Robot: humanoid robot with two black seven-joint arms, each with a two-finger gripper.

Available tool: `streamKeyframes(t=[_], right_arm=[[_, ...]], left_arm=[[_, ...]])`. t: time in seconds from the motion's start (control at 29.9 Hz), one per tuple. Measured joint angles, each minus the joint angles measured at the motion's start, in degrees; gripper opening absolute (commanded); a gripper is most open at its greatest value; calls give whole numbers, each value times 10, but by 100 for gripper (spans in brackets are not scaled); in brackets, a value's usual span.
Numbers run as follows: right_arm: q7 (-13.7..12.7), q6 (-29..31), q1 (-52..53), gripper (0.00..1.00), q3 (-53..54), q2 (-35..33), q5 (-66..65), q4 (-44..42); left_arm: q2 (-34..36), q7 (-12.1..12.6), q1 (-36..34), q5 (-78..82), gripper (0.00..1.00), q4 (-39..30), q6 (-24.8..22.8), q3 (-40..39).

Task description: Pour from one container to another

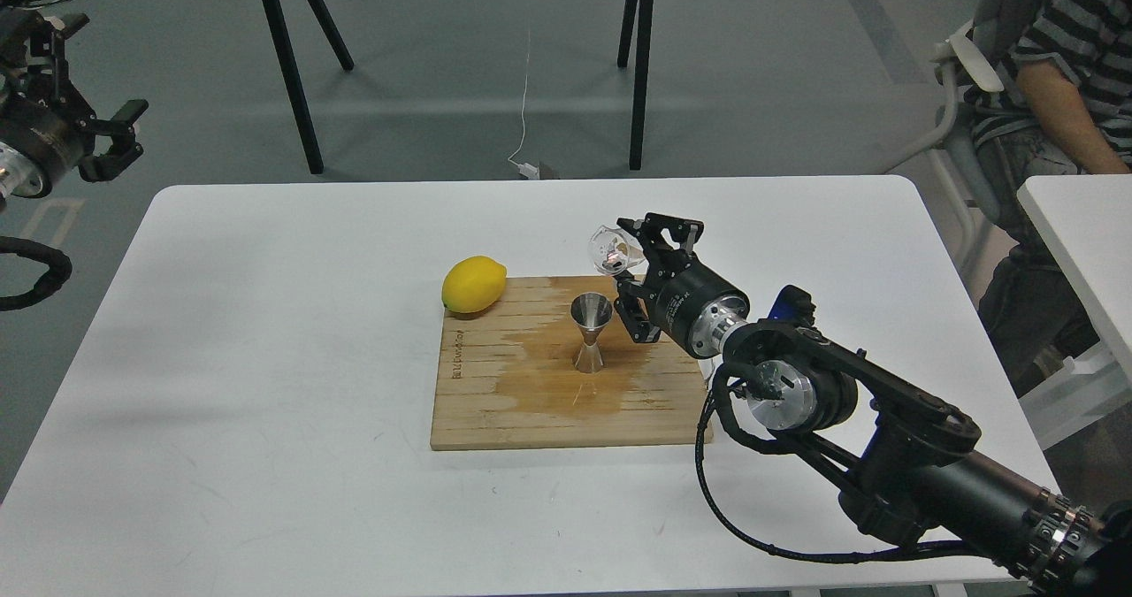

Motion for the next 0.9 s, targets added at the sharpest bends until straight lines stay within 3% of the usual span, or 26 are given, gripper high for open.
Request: streamKeyframes(t=[0.9], right_arm=[[-10, 2, 58, 16, -78, -45, -22, 13]], left_arm=[[0, 2, -7, 0, 99, 0, 0, 0]])
